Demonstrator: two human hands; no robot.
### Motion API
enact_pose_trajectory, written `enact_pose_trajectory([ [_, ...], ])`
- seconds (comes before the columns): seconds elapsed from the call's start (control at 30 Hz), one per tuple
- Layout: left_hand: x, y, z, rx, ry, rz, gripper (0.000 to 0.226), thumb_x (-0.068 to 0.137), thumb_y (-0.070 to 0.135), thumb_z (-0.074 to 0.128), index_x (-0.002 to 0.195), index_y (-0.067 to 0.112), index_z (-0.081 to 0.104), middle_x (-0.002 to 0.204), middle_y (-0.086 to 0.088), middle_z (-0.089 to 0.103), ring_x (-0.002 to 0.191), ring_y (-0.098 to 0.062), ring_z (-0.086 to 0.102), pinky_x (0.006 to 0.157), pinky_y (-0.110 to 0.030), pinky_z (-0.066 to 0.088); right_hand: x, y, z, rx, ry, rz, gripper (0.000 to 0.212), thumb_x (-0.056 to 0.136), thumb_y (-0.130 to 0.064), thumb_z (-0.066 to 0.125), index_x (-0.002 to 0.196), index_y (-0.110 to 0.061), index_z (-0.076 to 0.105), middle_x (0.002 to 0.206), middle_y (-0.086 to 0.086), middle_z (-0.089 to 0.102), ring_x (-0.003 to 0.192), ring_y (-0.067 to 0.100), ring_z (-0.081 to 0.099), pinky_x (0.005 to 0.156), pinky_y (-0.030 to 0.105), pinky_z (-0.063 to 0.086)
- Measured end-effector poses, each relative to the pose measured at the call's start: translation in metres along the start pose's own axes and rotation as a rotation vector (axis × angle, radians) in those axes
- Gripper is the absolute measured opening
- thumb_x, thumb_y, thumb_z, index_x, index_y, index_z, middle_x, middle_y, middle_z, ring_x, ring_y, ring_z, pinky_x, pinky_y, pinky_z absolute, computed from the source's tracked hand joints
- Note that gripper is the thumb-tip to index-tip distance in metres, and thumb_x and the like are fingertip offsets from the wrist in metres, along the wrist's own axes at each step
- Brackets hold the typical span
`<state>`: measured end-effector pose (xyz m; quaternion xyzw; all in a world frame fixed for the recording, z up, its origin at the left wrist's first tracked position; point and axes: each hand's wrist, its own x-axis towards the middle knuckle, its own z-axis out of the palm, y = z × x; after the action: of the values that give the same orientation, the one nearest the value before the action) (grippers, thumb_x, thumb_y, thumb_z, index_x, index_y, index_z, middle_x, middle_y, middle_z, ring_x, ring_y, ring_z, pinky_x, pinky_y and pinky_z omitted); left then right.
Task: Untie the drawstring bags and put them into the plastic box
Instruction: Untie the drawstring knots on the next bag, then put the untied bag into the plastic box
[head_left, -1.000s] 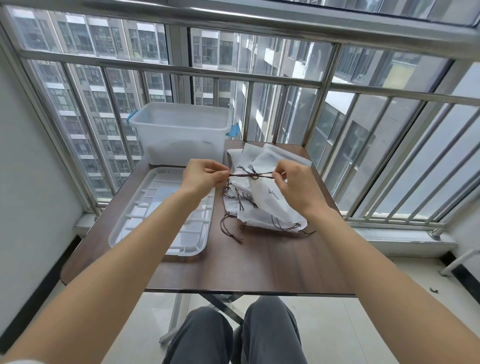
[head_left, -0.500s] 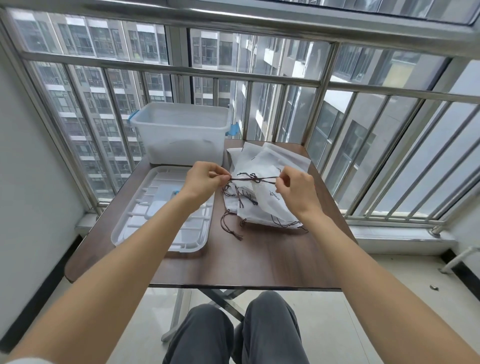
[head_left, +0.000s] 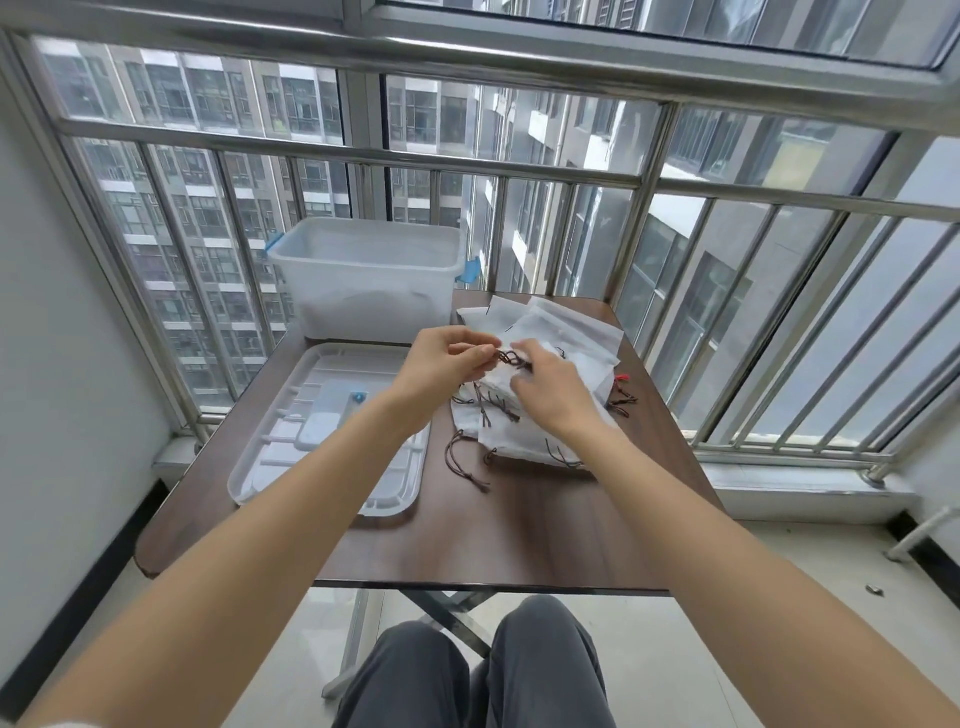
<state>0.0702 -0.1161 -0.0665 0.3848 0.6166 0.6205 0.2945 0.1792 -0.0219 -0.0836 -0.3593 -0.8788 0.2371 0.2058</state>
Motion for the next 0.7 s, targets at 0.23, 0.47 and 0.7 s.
enact_pose_trajectory([
  [0.23,0.024,-0.004,-0.003,0.080,0.100,-0.303,0.026,0.097,0.036,0.045,0.105,0.014,0.056,0.090,-0.001,0.052,0.072,-0.012,0.050,0.067,-0.026,0.040,0.019,-0.027,-0.053,1.124,0.020,0.273,0.014,0.093,-0.010,0.047,0.092,-0.016,0.060,0.089,0.007,0.064,0.080,0.025,0.061,0.070,0.035,0.050],
  [0.47,0.019,-0.003,-0.020,-0.508,-0.133,-0.551,0.063,0.092,0.060,0.032,0.101,0.003,0.058,0.080,-0.008,0.063,0.058,-0.016,0.065,0.054,-0.025,0.052,0.031,-0.037,-0.063,1.702,-0.115,0.308,0.017,0.092,-0.015,0.044,0.099,-0.007,0.057,0.087,0.009,0.066,0.077,0.021,0.063,0.064,0.028,0.056],
  [0.7,0.048,0.027,-0.090,-0.191,0.293,-0.213,0.031,0.096,0.014,0.046,0.121,0.030,0.052,0.107,0.000,0.058,0.076,-0.012,0.059,0.047,-0.023,0.049,0.069,-0.047,-0.039,1.493,0.016,0.439,0.008,0.094,-0.012,0.047,0.098,-0.009,0.054,0.086,0.009,0.057,0.075,0.021,0.057,0.049,0.030,0.057],
])
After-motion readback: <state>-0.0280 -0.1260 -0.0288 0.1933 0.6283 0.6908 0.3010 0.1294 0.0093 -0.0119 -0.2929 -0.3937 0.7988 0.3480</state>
